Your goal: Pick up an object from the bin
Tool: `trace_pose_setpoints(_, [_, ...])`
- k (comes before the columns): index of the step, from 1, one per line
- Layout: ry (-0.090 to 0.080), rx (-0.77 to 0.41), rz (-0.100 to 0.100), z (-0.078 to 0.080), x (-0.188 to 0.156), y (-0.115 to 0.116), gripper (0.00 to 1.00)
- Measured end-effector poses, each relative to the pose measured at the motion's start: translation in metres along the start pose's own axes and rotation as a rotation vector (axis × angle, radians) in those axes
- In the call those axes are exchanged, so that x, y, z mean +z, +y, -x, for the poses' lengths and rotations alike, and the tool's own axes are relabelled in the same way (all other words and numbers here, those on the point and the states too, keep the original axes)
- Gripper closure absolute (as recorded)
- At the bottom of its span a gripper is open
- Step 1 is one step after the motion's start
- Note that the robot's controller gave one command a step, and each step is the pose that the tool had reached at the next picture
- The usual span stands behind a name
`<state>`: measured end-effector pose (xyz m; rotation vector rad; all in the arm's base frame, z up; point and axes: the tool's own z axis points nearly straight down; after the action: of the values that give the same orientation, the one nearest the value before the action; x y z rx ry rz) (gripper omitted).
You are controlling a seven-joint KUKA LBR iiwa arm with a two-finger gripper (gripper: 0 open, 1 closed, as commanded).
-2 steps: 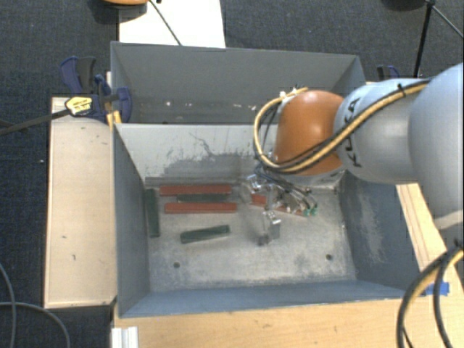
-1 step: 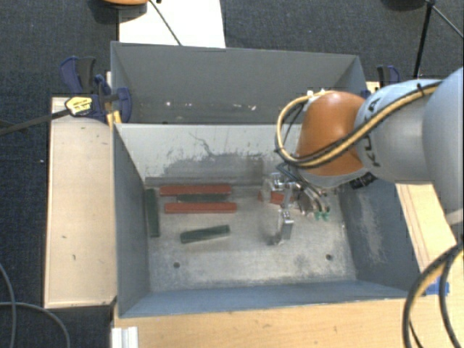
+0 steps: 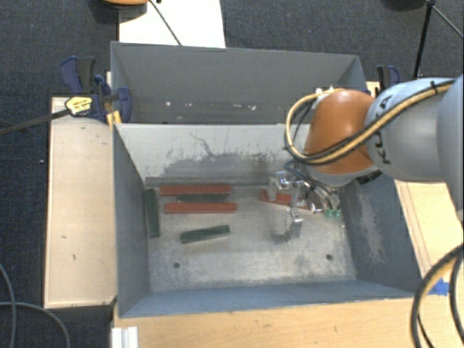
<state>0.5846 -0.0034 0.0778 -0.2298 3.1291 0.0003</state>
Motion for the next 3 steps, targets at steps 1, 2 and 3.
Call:
trace_pose_setpoints(1, [0.003,-0.224,0.001,0.000,-0.042,0.034,0.00])
trace_pose_setpoints(2, [-0.002,0.119,0.001,0.006,-0.041,0.052,0.00])
trace_pose_setpoints(3, [0.005,0.285,0.000,0.001,-0.032,0.080,0.00])
